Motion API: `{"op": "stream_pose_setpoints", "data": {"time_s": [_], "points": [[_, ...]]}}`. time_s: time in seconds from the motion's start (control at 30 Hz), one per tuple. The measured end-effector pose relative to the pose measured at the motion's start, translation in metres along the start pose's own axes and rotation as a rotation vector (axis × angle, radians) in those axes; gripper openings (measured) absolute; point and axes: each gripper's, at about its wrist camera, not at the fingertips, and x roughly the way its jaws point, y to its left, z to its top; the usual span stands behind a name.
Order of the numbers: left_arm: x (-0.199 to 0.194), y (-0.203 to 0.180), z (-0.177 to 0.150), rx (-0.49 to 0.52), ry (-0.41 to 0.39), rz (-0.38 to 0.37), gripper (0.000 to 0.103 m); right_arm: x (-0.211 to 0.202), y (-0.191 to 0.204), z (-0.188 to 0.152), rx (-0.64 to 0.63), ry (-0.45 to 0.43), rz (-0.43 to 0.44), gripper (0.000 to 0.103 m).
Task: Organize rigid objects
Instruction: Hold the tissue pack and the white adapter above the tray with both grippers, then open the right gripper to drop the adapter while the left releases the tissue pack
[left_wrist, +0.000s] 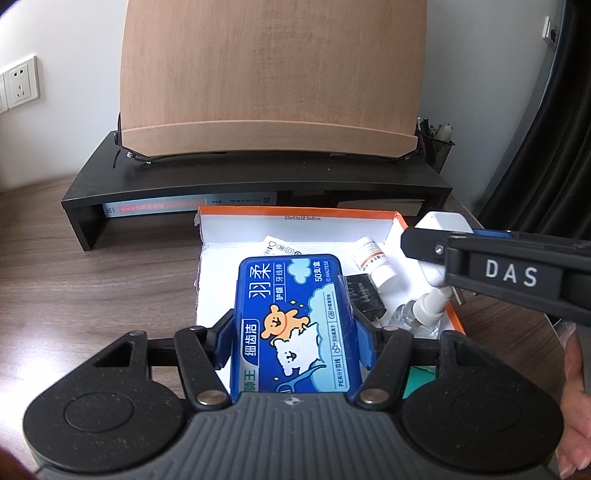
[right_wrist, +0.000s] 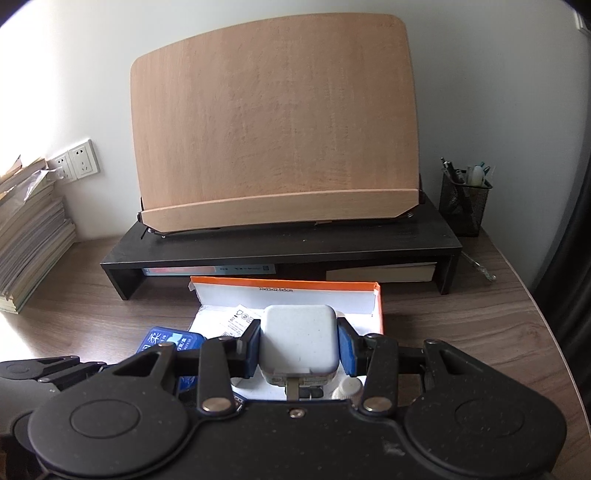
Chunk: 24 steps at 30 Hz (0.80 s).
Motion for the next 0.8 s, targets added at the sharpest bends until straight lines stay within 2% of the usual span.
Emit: {"op": "stream_pose_setpoints", "data": {"time_s": [0.33,0.4,0.53,0.73,0.8], "points": [[0.021,0.004,0.008,0.007,0.039,-0.024,0.063,0.034,-0.004,0.009,-0.002,0.047,0.002,0.052],[0.026,0.004,0.009,0.007,0.053,-0.031,0.063,0.036,-0.007,0.01,0.0,0.041,-0.002,0.057],[0.037,0.004,0.011,0.01,0.077,-0.052,0.063,0.03,-0.016,0.012,0.018,0.011,-0.006,0.058],[0.053,-0.001,0.016,0.013,0.102,-0.097,0.063,0.014,-0.029,0.011,0.038,-0.031,-0.035,0.068],[0.055,-0.003,0.016,0.012,0.101,-0.106,0.071,0.01,-0.034,0.01,0.045,-0.036,-0.043,0.068]]}}
